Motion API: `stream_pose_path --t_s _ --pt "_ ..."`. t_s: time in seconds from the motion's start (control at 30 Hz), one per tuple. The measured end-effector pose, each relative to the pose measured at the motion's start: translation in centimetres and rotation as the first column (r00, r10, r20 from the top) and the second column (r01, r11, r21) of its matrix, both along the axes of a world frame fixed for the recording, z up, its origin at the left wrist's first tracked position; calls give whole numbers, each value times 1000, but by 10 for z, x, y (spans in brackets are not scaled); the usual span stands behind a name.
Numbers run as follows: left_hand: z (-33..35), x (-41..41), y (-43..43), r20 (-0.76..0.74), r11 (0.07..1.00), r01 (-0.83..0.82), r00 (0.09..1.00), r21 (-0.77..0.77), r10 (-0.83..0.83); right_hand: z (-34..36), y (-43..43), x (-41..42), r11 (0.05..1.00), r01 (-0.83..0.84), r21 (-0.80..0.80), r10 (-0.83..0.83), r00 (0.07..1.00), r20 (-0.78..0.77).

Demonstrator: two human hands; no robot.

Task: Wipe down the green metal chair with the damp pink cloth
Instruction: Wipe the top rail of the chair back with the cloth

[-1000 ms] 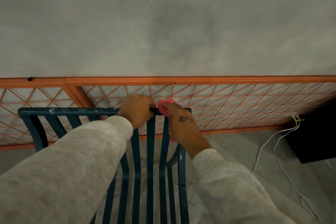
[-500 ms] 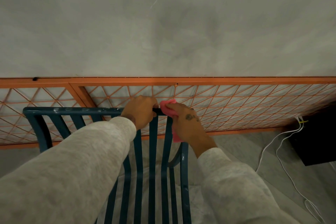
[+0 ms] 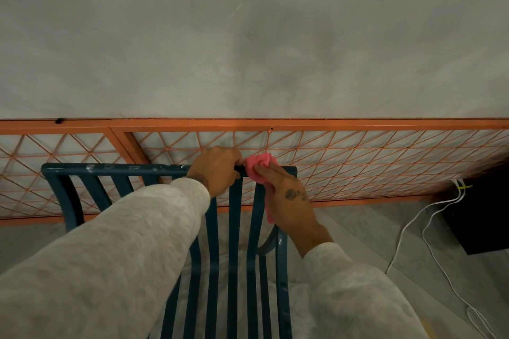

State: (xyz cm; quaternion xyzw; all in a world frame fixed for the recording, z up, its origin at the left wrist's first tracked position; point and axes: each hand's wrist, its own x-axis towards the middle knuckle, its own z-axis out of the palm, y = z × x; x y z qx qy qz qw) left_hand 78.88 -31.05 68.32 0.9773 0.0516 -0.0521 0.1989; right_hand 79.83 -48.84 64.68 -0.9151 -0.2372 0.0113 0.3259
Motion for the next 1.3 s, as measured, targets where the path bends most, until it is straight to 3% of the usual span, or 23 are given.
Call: stream_pose_path --t_s 0.2,0.4,0.53,0.67,0.77,0.87,1.03,1.13,1.3 --pt "-3 0 1 -13 1000 -15 1000 -28 14 -5 -4 3 968 241 76 -236 969 -70" --pt "-3 2 0 -5 1000 -16 1000 -7 16 -4 14 -15 994 31 109 -42 994 99" --pt "-5 0 0 -4 999 -17 1000 -30 17 -3 -13 -2 994 63 92 -69 995 70" --pt "-6 -3 -1 2 999 -22 1000 -25 22 -4 -16 4 967 241 86 -236 970 -59" --pt "-4 -3 0 -4 1000 -11 1000 -9 11 -2 8 -10 976 166 144 -163 986 -30" --pt "0 -2 0 -13 999 31 999 32 -30 -3 14 -12 994 69 86 -76 994 76" --pt "4 -1 2 -23 987 110 994 118 -108 3 0 -4 996 42 72 -44 999 14" --pt "6 -1 7 -59 976 159 987 147 -152 9 -3 -2 989 126 79 -116 986 -124" --pt "26 -6 46 -85 989 116 990 96 -108 17 -2 2 987 157 21 -148 962 -228"
